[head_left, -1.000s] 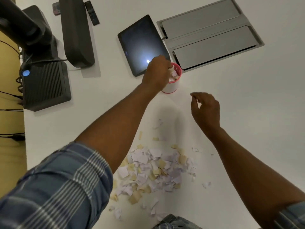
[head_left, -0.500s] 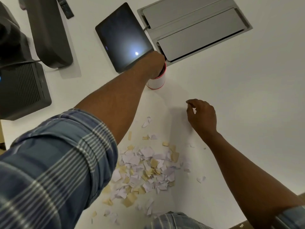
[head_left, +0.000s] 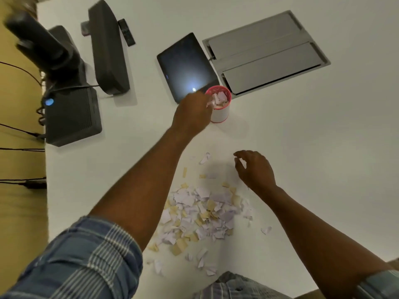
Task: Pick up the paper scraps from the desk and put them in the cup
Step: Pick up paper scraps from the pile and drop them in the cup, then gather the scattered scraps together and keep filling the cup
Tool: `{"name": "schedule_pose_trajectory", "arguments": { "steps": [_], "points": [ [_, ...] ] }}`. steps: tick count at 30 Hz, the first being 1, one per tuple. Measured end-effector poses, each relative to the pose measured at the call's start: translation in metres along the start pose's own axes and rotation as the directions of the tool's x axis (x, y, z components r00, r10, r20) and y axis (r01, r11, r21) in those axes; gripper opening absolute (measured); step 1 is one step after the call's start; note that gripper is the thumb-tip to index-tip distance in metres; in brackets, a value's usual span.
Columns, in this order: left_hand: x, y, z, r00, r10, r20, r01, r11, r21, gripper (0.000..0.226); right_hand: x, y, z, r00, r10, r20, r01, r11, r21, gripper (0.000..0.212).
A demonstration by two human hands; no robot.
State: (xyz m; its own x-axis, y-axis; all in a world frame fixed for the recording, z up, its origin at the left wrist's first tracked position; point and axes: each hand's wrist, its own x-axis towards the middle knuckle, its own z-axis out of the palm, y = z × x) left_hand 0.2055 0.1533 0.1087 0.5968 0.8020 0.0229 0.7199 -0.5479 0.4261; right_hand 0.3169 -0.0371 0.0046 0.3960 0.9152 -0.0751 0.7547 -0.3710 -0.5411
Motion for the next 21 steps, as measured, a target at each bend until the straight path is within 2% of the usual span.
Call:
{"name": "schedule_pose_trajectory", "arguments": {
  "steps": [4, 7, 11, 16, 21],
  "points": [
    [-0.091, -0.015, -0.002, 0.992, -0.118, -0.039, 0.112, 0.984, -0.136, 0.031, -0.028, -0.015, 0.000, 0.991, -0.068, 0.117, 0.073, 0.996, -0.041, 0.031],
    [-0.159, -0.029, 0.002, 0.979, -0.200, -0.042, 0.194, 0.974, -0.113, 0.035, -0.055, -0.022, 0.001, 0.977, -0.130, 0.169, 0.144, 0.987, -0.073, 0.040],
    [-0.237, -0.055, 0.008, 0.961, -0.277, -0.021, 0.275, 0.958, -0.088, 0.041, -0.093, -0.031, 0.005, 0.968, -0.189, 0.162, 0.208, 0.972, -0.109, 0.049],
    [-0.303, -0.084, 0.010, 0.905, -0.425, 0.011, 0.421, 0.893, -0.160, 0.041, -0.130, -0.038, 0.011, 0.974, -0.160, 0.159, 0.178, 0.979, -0.103, 0.055],
    [-0.341, -0.101, 0.015, 0.884, -0.465, 0.042, 0.465, 0.866, -0.186, 0.040, -0.162, -0.044, 0.019, 0.982, -0.127, 0.141, 0.146, 0.981, -0.130, 0.055]
  ]
}}
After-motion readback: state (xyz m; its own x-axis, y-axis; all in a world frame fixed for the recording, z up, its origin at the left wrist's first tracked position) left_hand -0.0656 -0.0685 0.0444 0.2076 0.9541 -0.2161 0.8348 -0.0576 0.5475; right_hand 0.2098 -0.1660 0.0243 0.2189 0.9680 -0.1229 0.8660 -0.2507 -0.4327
